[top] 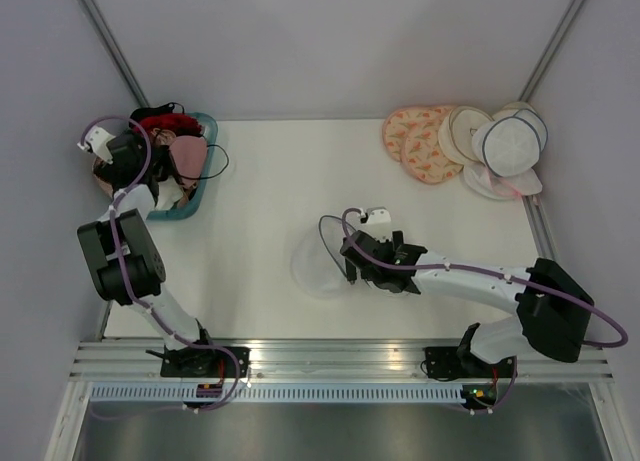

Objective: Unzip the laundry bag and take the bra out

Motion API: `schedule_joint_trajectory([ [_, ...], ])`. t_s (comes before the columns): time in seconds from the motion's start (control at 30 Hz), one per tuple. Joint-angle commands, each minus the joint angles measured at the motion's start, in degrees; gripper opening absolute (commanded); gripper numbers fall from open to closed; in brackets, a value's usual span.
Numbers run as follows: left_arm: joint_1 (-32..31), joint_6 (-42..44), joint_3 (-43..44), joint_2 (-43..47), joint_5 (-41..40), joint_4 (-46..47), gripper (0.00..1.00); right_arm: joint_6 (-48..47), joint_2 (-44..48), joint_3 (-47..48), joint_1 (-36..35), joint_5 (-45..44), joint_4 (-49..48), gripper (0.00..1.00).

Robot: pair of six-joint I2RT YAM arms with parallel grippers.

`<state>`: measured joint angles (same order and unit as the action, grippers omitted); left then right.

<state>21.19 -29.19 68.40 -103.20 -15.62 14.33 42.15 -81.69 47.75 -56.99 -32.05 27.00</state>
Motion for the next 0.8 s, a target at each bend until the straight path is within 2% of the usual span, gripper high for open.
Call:
schedule_joint_trajectory([
  [0.0, -3.25, -1.40, -3.79, 9.65, 0.41, 1.50, 1.00, 1.53, 5.65, -0.37, 0.21, -3.36, -0.37, 0.95],
  [0.1, -7.03, -1.83, -7.84, 16.32, -0.55, -0.17, 1.00, 3.28, 9.42, -2.04, 0.21, -5.56, 0.33, 0.98],
  [0.23, -15.80, -2.10, -11.17, 23.99, -2.14, -4.39, 1.00, 10.03, 14.01, -4.76, 0.65, -10.39, 3.74, 0.98],
  [0.3, -18.80, -2.01, -12.06, 26.72, 1.28, -6.93, 1.00, 12.68, 16.02, -5.73, 1.53, -11.18, 5.33, 0.98],
  [0.33, -22.82, -2.19, -13.98, 29.86, 3.03, -7.29, 1.00, 15.22, 16.64, -6.95, 2.23, -11.54, 6.56, 0.98],
  [0.43, -29.08, -2.97, -18.63, 35.41, 10.15, -8.35, 1.00, 19.97, 19.89, -10.64, 4.08, -13.21, 7.89, 0.98],
  [0.6, -39.19, -3.68, -24.97, 41.84, 26.91, -9.23, 1.00, 24.81, 27.10, -17.85, 6.45, -10.14, 4.20, 0.98],
  [0.67, -44.73, -4.99, -28.75, 44.99, 28.88, -9.32, 1.00, 27.00, 28.60, -20.67, 6.81, -9.52, 2.79, 0.98],
  [0.7, -47.44, -5.17, -30.94, 46.06, 32.46, -9.23, 1.00, 27.54, 28.69, -21.98, 6.81, -8.91, 2.53, 0.98],
  [0.77, -49.57, -7.10, -33.32, 49.73, 34.50, -8.79, 1.00, 28.33, 28.61, -23.13, 6.89, -8.47, 1.65, 0.98],
])
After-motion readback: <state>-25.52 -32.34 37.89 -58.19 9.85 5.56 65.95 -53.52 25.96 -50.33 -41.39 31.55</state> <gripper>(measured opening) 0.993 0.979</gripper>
